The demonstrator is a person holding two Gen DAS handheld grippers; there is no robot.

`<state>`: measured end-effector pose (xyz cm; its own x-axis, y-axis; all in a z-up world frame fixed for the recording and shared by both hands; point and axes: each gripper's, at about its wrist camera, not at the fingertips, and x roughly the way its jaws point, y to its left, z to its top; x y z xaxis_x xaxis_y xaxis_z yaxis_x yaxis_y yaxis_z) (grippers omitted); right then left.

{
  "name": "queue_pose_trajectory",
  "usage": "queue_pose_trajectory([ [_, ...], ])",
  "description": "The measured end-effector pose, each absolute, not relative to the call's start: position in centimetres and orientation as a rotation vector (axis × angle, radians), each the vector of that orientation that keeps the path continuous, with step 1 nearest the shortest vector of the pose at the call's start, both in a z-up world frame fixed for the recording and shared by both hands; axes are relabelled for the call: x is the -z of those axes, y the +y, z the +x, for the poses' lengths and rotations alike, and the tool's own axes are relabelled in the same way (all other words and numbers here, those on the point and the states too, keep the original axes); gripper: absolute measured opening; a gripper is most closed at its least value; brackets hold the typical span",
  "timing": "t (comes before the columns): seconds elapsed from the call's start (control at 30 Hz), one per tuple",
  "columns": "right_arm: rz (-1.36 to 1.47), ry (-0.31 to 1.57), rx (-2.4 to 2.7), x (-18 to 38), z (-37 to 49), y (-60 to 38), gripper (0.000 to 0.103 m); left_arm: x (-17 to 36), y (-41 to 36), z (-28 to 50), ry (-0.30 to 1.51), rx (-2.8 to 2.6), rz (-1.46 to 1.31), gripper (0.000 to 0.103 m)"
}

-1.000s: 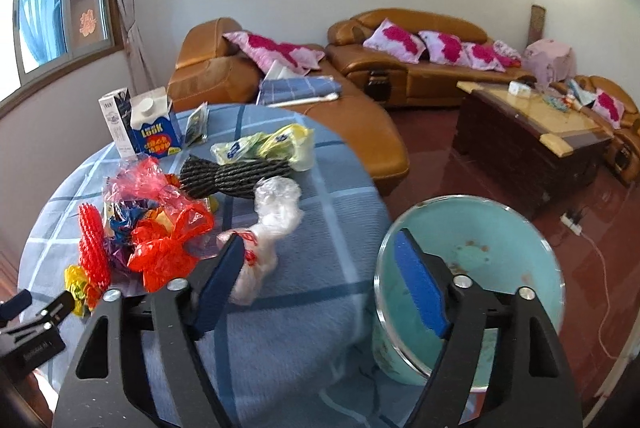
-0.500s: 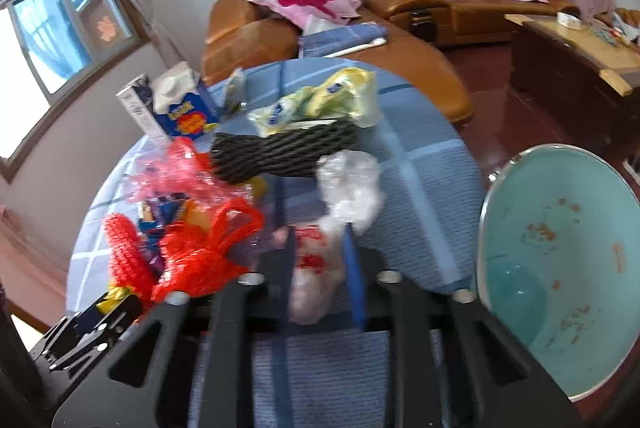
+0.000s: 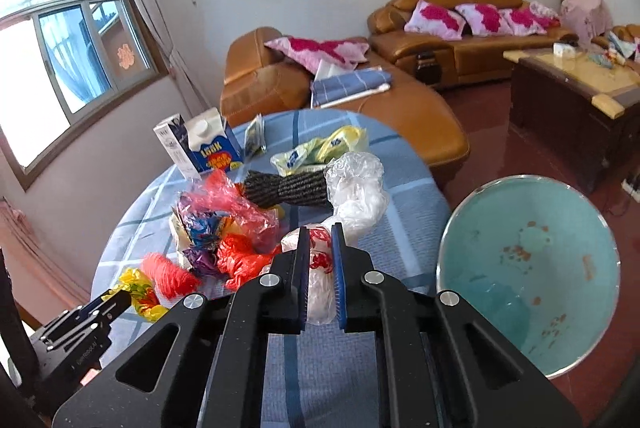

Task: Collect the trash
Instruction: 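Grasp the clear plastic bag with the right gripper while the left grasps the yellow wrapper, then carry the clear bag and yellow wrapper in both grippers over the teal bucket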

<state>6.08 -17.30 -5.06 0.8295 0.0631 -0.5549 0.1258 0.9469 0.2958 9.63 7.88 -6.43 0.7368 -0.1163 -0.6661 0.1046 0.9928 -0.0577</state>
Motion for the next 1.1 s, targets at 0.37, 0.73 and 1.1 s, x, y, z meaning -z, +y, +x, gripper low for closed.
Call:
queue_pose_trajectory([
  [0.37,0.301,0.511,0.048,2.6,2.9,-17.9,0.011,3.3,5.4,7.6,0.655,0.108,0.041,0.025],
  [0.73,0.306,0.456,0.097,1.4,-0.1,-20.2,0.011,0.9,1.7,6.3,0.606,0.132,0.093,0.025],
  [1.1,0.32,0.446,0.204,1.8,-2.6,-24.3,0.011,0.0,-3.3,5.4,0.58,0.19,0.135,0.025],
])
